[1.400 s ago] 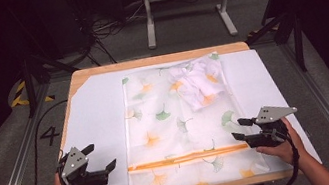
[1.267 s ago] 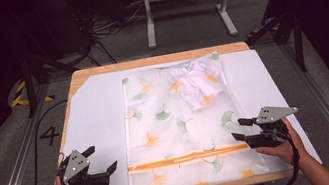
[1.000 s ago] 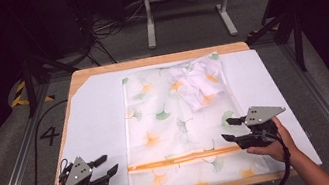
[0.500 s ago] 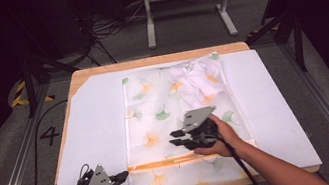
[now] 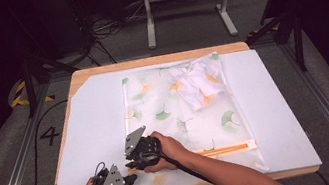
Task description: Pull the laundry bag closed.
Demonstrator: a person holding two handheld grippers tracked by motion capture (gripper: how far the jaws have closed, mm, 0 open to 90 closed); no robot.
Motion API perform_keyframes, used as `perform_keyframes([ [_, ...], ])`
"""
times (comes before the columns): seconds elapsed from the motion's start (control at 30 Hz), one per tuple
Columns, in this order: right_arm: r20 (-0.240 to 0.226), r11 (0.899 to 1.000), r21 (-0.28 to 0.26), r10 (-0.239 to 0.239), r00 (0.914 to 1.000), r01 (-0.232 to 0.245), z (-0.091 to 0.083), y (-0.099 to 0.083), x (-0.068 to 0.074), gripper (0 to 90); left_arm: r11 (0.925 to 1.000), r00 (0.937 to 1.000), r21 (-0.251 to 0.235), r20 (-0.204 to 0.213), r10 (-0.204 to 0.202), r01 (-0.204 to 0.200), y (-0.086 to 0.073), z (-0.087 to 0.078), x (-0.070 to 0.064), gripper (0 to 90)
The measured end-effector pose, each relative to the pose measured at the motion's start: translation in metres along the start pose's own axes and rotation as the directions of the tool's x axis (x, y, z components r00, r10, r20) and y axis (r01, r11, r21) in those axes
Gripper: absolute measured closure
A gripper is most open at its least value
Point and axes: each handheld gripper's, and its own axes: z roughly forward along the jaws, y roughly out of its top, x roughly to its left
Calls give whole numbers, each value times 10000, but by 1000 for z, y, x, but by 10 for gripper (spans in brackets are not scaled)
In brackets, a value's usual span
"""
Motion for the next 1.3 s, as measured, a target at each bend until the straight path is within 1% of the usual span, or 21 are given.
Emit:
perform_keyframes([
  [0.03,-14,9996,300,-3,10000,3,6,0,-1,732,10000,10000,-5,-15,17,-18,0,0,0,900],
  [0.13,73,9984,544,144,9999,-148,8,-4,-3,736,10000,10000,-55,-17,-29,28,-1,0,-1,900],
  [0.2,4,9982,555,233,9997,-233,4,-7,-6,737,10000,10000,-88,-25,25,-25,-2,-1,0,900],
  [0.33,-10,9972,702,253,9997,-252,-5,-15,-7,731,9995,9998,-226,27,-199,200,-5,-3,0,899],
  [0.43,-177,9974,693,209,9996,-197,-8,-18,-6,712,9995,9998,-268,-61,-180,179,-6,-4,1,899],
  [0.47,-150,9972,691,292,9995,-281,-10,-19,-6,712,9990,9995,-311,-8,-313,313,-7,-5,1,900],
  [0.57,-462,9980,591,264,9986,-236,-14,-18,-3,692,9983,9989,-365,-67,-456,453,-8,-6,4,900],
  [0.63,-601,9972,736,165,9981,-120,-15,-15,0,676,9978,9986,-412,-121,-518,513,-8,-7,6,900],
  [0.67,-685,9936,1121,-47,9976,123,-12,-12,5,655,9971,9980,-498,-222,-590,578,-8,-8,8,900],
  [0.7,-589,9909,1328,-126,9982,203,-10,-11,6,640,9971,9980,-498,-222,-590,578,-8,-8,8,900],
  [0.73,-638,9866,1602,-200,9978,300,-7,-10,6,630,9957,9965,-572,-358,-756,735,-6,-10,12,900],
  [0.77,-638,9866,1602,-200,9978,300,-7,-10,6,630,9957,9965,-572,-358,-756,735,-6,-10,12,900],
  [0.8,-826,9750,2184,-246,9963,421,-2,-8,7,650,9917,9944,-861,-374,-986,951,-6,-13,19,900],
  [0.83,-699,9752,2177,-263,9972,410,-1,-7,7,671,9902,9935,-929,-360,-1081,1043,-5,-13,23,900],
  [0.9,-694,9743,2226,-205,9974,355,0,-5,5,683,9900,9929,-915,-409,-1116,1075,-5,-12,27,900],
  [0.97,-809,9702,2412,-46,9967,241,1,-2,3,713,9870,9915,-1020,-267,-1275,1242,-4,-10,31,900],
  [1.0,-838,9682,2493,15,9965,195,1,-2,3,721,9879,9918,-954,-249,-1251,1223,-2,-7,33,900],
  [1.07,-993,9648,2607,-78,9950,336,2,0,2,773,9913,9932,-681,-226,-1140,1123,2,0,36,900],
  [1.13,-931,9623,2691,-146,9955,393,2,2,3,801,9931,9939,-525,-304,-1063,1046,5,4,39,900],
  [1.2,-900,9614,2697,-304,9955,537,3,2,5,824,9928,9934,-442,-209,-1127,1117,8,7,43,900],
  [1.3,-824,9570,2856,-290,9962,515,2,3,6,837,9920,9927,-383,-1,-1203,1202,7,11,44,900],
])
